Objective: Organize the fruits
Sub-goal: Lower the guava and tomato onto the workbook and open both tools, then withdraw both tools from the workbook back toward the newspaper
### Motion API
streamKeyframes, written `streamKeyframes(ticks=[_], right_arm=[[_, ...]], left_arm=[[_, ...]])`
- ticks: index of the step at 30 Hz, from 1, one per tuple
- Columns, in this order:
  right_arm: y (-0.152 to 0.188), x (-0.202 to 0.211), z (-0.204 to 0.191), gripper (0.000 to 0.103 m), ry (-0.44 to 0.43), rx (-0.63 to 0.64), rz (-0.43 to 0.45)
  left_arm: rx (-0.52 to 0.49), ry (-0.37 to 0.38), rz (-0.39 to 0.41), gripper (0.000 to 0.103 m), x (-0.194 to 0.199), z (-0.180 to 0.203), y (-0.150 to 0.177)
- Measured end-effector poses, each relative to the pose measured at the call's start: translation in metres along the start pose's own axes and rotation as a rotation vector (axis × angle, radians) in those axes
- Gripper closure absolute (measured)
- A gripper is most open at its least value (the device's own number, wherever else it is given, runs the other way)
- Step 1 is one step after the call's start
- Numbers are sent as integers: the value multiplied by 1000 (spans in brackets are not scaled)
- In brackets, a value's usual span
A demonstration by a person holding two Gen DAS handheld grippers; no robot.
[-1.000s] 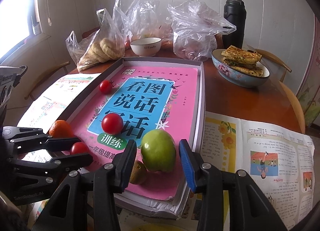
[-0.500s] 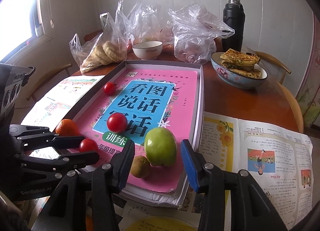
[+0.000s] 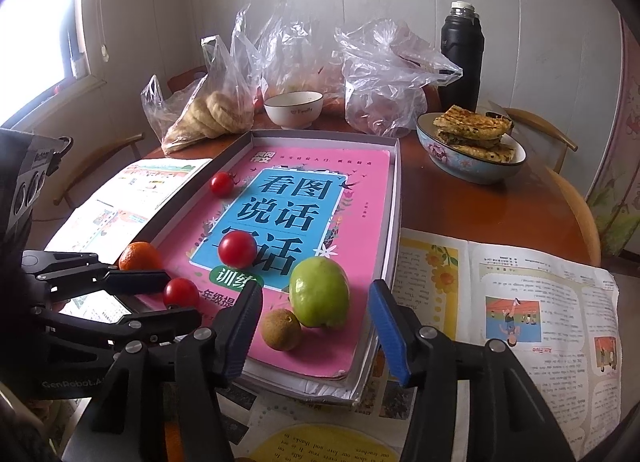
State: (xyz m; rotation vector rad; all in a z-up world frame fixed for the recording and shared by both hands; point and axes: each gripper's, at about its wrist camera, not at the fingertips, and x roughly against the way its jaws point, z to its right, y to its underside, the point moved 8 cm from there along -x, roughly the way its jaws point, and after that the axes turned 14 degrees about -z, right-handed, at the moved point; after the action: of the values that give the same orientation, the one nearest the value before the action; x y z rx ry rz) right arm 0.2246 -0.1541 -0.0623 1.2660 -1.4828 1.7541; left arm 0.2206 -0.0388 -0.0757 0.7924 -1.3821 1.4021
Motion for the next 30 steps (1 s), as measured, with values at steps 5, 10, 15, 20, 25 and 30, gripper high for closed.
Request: streamKeyframes(ticks=[5,10,15,20,25,30], right_arm=[[1,5,1,44,3,-5,12],[2,9,0,44,6,-4,21],[3,11,-2,43,5,4,22],[4,13,-4,41,2,8,26],[5,17,-4,36,5,9,35],[7,20,-4,31,13,12,40]], left_arm=[[14,-3,12,47,6,-3,1],[22,-7,28,45,13,-7,1],[22,-12,42,40,20,-7,4],[25,-23,61,35,29,-7,6],[39,-22,77,31,36,-10,8],[58,-22,84,30,40,-15,10]])
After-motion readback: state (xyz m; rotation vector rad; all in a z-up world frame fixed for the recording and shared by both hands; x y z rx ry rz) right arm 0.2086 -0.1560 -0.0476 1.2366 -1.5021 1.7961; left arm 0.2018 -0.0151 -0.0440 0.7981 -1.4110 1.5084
